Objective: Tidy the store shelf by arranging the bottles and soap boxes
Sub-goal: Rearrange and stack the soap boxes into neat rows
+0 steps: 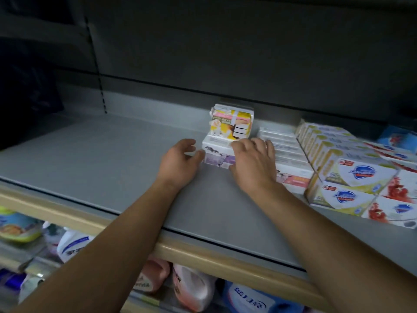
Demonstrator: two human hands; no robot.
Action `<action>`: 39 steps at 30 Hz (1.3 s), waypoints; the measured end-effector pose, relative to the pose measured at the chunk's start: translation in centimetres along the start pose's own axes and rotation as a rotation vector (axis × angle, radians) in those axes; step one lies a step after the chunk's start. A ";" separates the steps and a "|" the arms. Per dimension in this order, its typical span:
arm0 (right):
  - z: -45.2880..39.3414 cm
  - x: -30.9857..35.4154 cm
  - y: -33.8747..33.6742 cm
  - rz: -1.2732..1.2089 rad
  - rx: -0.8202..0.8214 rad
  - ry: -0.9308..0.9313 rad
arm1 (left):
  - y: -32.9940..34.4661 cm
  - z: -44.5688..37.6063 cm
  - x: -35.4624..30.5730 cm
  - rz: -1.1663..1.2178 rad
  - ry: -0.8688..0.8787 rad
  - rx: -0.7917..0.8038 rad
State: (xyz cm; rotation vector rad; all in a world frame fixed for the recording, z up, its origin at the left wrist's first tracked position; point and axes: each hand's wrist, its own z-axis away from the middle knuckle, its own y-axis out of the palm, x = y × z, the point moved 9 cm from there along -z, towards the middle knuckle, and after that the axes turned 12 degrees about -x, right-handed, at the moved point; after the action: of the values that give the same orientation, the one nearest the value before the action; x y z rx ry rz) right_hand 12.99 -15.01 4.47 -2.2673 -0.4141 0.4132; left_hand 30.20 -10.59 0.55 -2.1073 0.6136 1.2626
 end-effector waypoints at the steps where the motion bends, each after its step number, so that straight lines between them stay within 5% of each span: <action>1: 0.1 0.1 -0.2 -0.015 -0.033 0.001 | 0.2 0.1 -0.2 -0.012 0.017 0.021; 5: 0.5 0.6 -1.5 -0.126 -0.121 -0.010 | 1.0 0.8 -1.2 -0.075 0.114 0.113; 11: 2.5 0.2 -3.7 -0.620 -0.188 0.086 | 1.0 1.4 -2.6 -0.074 0.241 0.183; 14: 3.1 -1.8 -5.3 -0.785 -0.240 0.147 | 0.8 1.9 -3.2 0.135 0.184 0.208; 20: 5.6 -1.4 -4.4 -0.893 -0.025 0.066 | 1.2 3.1 -3.0 0.586 -0.079 0.316; 25: 6.0 -3.3 -3.1 -1.137 0.031 0.383 | 1.7 3.2 -1.0 0.514 -0.347 0.406; 29: 6.7 -4.7 -1.0 -1.178 0.191 0.677 | 2.5 3.7 -0.7 0.398 -0.329 0.472; 34: 7.2 -3.7 0.7 -1.259 0.330 0.749 | 2.1 3.2 -0.4 0.358 -0.311 0.401; 39: 6.6 -3.6 0.3 -1.414 0.277 0.759 | 2.4 3.3 -0.4 0.416 -0.328 0.418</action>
State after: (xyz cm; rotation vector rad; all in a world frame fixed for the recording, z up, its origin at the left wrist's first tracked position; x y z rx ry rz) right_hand 7.08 -12.41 0.59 -1.2295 -1.2458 -0.9919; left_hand 26.40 -9.98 -0.94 -1.4363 1.0932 1.5029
